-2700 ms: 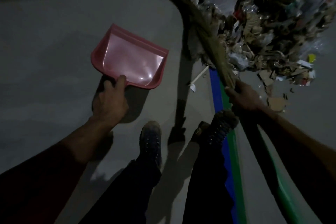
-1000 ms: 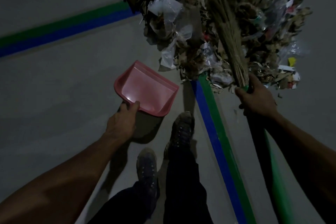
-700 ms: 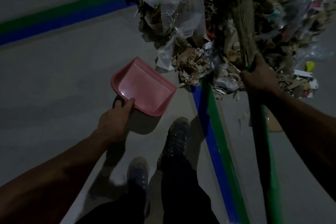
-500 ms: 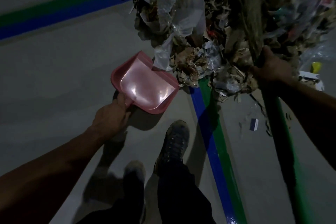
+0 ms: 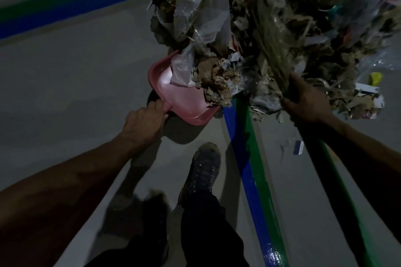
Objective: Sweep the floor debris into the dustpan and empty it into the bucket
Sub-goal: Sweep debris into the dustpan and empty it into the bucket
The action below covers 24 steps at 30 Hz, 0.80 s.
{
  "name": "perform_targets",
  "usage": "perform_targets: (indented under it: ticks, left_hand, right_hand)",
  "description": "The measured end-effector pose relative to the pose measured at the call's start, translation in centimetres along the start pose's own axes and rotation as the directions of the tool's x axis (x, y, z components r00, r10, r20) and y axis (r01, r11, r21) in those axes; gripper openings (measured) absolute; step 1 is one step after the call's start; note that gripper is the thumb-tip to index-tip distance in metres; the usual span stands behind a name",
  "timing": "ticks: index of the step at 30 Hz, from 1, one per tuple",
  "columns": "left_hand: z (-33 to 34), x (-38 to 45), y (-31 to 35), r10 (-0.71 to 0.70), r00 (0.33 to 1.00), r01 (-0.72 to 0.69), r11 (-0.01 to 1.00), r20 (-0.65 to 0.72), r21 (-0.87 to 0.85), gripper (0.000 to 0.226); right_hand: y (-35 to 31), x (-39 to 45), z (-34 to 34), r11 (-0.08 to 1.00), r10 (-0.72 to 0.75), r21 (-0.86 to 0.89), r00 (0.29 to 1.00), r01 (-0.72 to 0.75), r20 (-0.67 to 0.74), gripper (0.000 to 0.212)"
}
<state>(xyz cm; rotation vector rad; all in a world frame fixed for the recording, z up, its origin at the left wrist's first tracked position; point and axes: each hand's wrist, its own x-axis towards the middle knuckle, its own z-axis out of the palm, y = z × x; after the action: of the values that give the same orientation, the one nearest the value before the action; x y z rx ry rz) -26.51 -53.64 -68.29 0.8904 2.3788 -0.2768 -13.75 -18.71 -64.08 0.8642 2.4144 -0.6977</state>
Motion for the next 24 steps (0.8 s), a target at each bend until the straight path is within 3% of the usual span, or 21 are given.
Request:
perform_targets:
  ticks: [3, 5, 9, 15, 20, 24]
  left_hand:
    - [-0.1, 0.2, -0.1, 0.019, 1.000, -0.019, 1.000, 0.012, 0.005, 0.039]
    - [0.1, 0.8, 0.1, 0.022, 1.000, -0.022, 1.000, 0.017, -0.019, 0.039]
    - [0.3, 2.2, 1.0, 0.039, 0.999, -0.040, 0.998, -0.024, -0.045, 0.040]
    - [-0.1, 4.3, 3.6, 0.011, 1.000, -0.012, 0.999, -0.029, -0.042, 0.042]
    - [-0.9, 4.0, 3.6, -0.003, 1.000, 0.001, 0.999, -0.026, -0.047, 0.041]
    - [-1.0, 3.6, 3.0, -0.037, 0.999, 0.036, 0.998, -0.028, -0.043, 0.038]
  right_hand:
    - [1.7, 0.7, -2.0, 0.999, 0.039, 0.009, 0.999, -0.038, -0.024, 0.061]
    - [2.3, 1.8, -2.7, 0.997, 0.073, -0.005, 0.997, -0.073, 0.033, 0.054]
    - [1.5, 2.9, -0.8, 0.994, 0.014, -0.108, 0.997, -0.006, 0.080, 0.046]
    - [-0.7, 0.4, 3.5, 0.997, -0.028, 0.072, 0.995, 0.022, 0.092, 0.036]
    - [-1.2, -2.3, 3.5, 0.992, -0.019, 0.130, 0.991, 0.001, 0.135, 0.058]
    - [0.4, -3.3, 0.7, 0.984, 0.005, 0.177, 1.000, -0.008, 0.015, 0.062]
